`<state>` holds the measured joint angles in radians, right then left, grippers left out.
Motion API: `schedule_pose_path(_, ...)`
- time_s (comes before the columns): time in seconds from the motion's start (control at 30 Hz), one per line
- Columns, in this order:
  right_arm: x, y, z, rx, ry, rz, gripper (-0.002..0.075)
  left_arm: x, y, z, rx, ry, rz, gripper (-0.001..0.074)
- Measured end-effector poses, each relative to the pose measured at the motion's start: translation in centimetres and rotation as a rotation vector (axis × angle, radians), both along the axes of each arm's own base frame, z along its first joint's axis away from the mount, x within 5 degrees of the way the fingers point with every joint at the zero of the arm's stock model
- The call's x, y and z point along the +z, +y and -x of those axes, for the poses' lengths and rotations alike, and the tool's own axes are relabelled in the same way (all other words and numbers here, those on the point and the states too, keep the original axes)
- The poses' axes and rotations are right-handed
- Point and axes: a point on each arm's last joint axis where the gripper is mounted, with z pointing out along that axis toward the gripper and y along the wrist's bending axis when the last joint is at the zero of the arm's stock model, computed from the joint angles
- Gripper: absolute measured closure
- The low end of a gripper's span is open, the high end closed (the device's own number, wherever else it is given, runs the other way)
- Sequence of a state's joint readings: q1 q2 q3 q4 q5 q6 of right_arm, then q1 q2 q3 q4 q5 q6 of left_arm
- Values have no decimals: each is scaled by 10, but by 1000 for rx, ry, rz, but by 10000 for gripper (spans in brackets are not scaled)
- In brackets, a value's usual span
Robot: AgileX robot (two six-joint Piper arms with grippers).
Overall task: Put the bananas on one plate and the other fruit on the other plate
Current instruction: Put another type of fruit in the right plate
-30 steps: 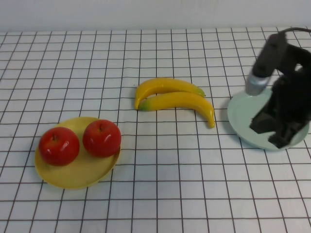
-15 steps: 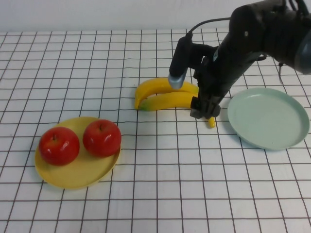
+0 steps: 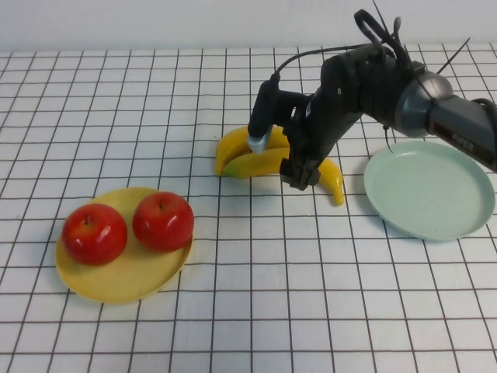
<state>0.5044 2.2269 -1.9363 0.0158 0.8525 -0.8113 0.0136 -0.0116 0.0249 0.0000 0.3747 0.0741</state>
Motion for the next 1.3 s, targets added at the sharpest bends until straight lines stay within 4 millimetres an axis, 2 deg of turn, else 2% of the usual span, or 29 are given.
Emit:
schedule_pose_path(0.27,-13,3,-7,1,-28,-9,161,0,0,0,0,0,0,738)
schedule_pose_path(0.53,-24,4,-7,1,3,8,307,0,0,0,0,0,0,738)
schedule_pose_path(0.8,-25,3,-6,1,23,17,349,0,0,0,0,0,0,738)
schedule_pose_path(0.9,-26,2,-4,1,41,27,408,0,0,0,0,0,0,738)
schedule_pose_path(0.97,-26,2,-3,1,54,34,414,0,0,0,0,0,0,738)
schedule_pose_path(1.07,-21,-1,1,-22,89,40,414,0,0,0,0,0,0,738)
schedule_pose_path(1.17,-7,-7,8,-98,150,32,414,0,0,0,0,0,0,738)
schedule_pose_path(1.3,31,-38,19,-307,277,-29,414,0,0,0,0,0,0,738)
